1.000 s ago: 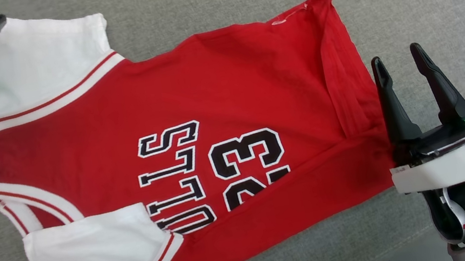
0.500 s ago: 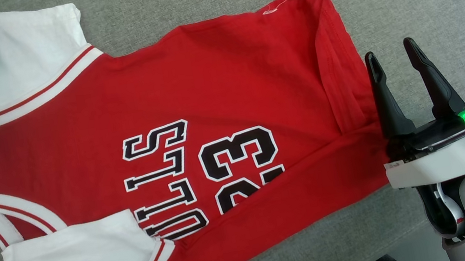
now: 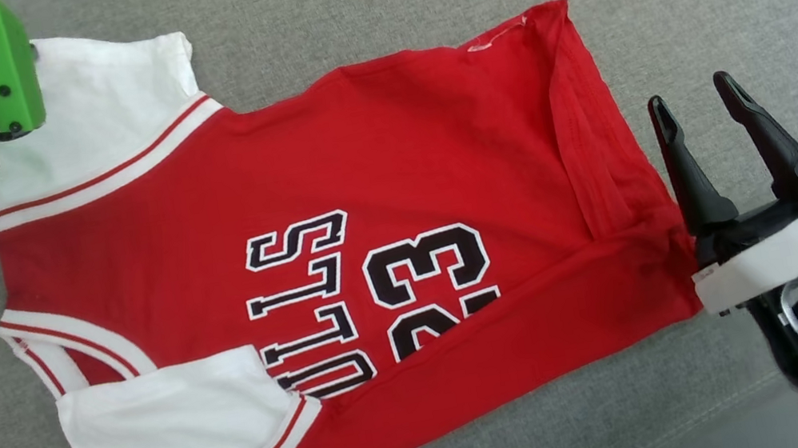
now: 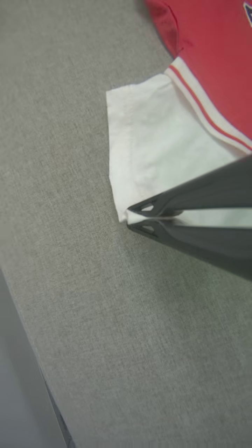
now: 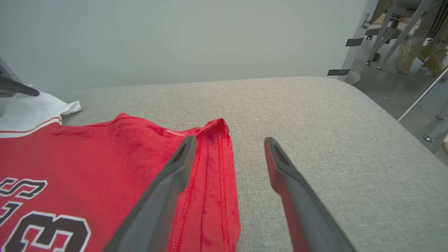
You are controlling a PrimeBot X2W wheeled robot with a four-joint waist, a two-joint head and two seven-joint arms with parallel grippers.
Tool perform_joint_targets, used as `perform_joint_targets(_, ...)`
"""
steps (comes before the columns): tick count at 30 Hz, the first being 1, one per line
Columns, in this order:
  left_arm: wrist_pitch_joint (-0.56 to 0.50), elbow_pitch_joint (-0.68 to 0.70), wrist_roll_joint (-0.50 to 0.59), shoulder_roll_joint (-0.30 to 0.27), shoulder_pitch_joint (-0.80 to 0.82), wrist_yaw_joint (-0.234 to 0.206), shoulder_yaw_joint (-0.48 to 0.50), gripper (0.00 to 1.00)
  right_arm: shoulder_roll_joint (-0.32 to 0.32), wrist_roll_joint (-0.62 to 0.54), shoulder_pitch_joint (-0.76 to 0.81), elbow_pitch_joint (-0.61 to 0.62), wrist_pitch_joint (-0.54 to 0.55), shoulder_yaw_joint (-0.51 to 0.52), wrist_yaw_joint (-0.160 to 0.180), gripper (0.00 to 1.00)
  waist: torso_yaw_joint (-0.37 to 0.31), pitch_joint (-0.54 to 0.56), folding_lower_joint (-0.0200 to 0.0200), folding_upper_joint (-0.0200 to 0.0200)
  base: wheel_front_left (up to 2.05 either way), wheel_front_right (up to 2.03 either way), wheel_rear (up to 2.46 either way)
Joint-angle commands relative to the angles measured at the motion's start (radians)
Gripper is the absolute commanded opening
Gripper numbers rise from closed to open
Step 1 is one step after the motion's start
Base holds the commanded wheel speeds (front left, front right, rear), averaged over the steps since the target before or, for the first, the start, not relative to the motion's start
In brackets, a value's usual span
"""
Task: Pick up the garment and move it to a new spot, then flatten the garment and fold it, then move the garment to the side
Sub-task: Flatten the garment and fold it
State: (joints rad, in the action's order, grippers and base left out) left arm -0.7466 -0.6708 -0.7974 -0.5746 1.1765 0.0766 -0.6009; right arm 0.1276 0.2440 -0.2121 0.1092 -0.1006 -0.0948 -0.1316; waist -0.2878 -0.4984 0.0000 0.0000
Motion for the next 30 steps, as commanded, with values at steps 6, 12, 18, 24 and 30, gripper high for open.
perform_joint_targets(6,0.045,0.108,-0.048,0.011,-0.062,0.019,0.02,0.0,0.094,0.044,-0.064,0.024,0.262,0.023,0.001,1.0,0.099,0.08,0.0,0.0,0.0,0.0,0.0)
perform_joint_targets(12,0.059,0.257,-0.104,0.019,-0.131,0.008,0.045,0.0,0.198,0.144,-0.168,0.001,0.578,0.029,0.001,1.0,0.172,0.073,0.0,0.0,0.0,0.0,0.0)
perform_joint_targets(18,0.057,0.422,-0.113,0.009,-0.194,-0.022,0.042,0.0,0.267,0.249,-0.296,-0.068,0.806,0.037,0.001,1.0,0.229,0.036,0.0,0.0,0.0,0.0,0.0)
perform_joint_targets(24,0.057,0.54,-0.106,0.0,-0.228,-0.044,0.033,0.0,0.307,0.269,-0.406,-0.156,0.915,0.027,0.001,1.0,0.268,0.001,0.0,0.0,0.0,0.0,0.0)
perform_joint_targets(30,0.063,0.589,-0.093,-0.009,-0.231,-0.053,0.03,0.0,0.327,0.278,-0.476,-0.23,0.995,-0.02,0.001,1.0,0.286,-0.026,0.0,0.0,0.0,0.0,0.0)
